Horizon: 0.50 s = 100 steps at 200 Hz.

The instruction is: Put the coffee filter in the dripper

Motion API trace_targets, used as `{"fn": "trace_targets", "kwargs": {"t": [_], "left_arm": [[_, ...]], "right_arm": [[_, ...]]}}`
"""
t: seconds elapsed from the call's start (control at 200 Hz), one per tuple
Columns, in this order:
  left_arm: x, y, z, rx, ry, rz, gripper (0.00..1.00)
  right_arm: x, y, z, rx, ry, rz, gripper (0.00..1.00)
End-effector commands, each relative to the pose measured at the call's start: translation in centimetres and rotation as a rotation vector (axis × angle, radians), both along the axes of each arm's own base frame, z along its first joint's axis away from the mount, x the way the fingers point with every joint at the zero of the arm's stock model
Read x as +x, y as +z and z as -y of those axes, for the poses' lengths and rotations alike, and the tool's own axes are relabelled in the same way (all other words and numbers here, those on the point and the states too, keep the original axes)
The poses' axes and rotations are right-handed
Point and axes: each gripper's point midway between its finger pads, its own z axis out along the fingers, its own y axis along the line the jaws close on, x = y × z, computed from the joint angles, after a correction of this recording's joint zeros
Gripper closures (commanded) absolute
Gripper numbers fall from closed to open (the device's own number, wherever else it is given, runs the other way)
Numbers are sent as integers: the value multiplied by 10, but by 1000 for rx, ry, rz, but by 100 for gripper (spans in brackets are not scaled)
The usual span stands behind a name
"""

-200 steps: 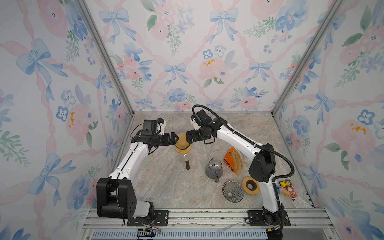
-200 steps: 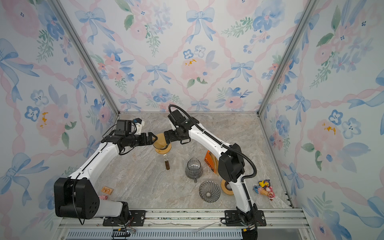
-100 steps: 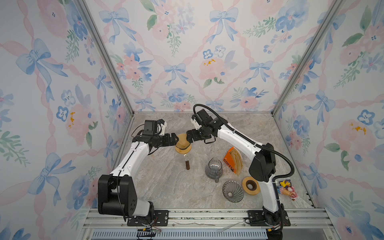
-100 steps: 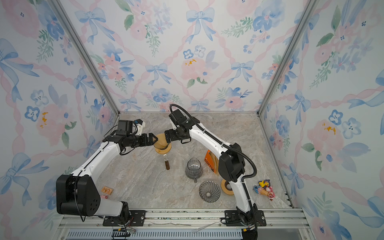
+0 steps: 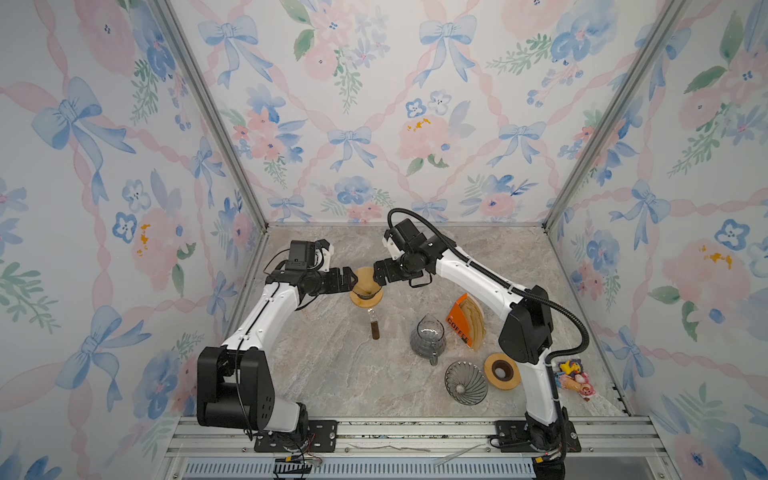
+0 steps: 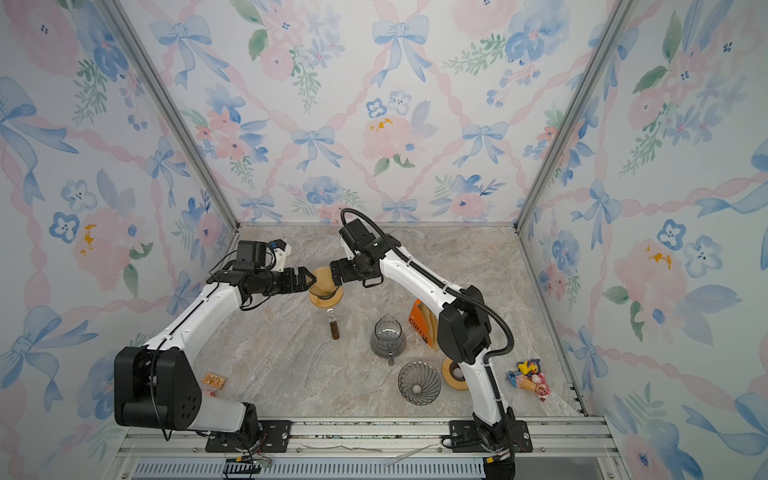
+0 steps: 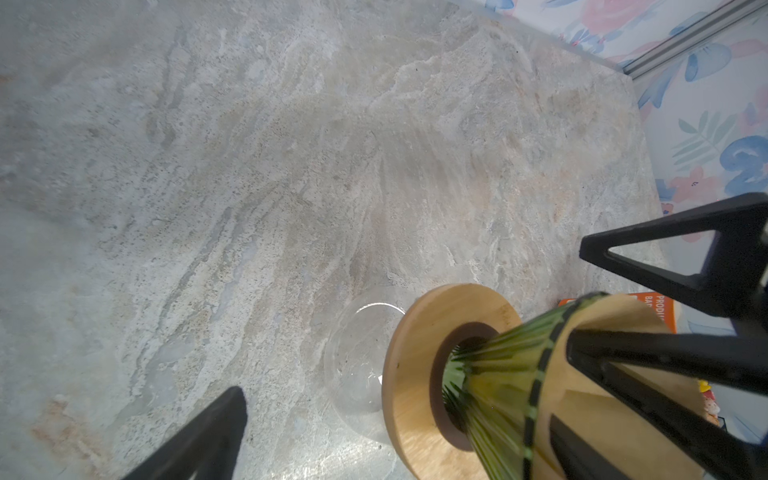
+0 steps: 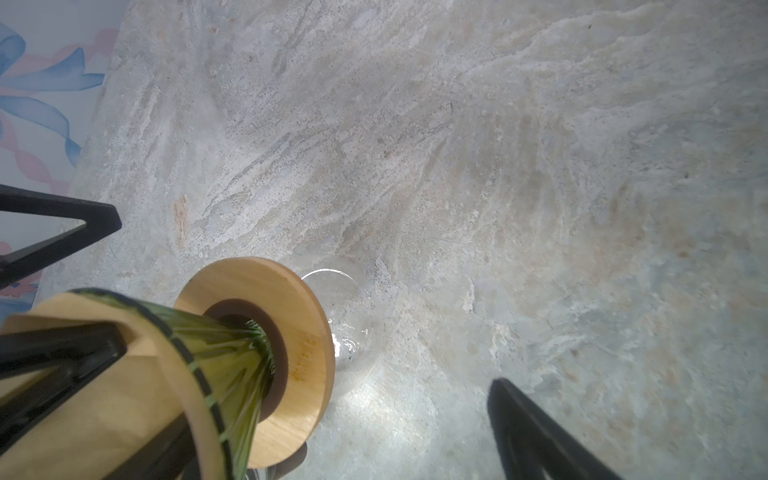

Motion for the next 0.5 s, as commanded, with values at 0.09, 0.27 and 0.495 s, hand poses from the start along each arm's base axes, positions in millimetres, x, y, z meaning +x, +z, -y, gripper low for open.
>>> {"fn": "trace_targets", "kwargs": {"t": [0.09,0.27,0.495], "left_arm": [[-1,-10,-3,9,11,-23,2],[-1,-9,-3,9,11,-23,2],[-1,-8,-3,7,10,-21,2]], "right_arm": [[0,23,0,59,8,25,4],[-10,37,-11,129,76,38,4],[-7,20,2,31,36,23,4]]}}
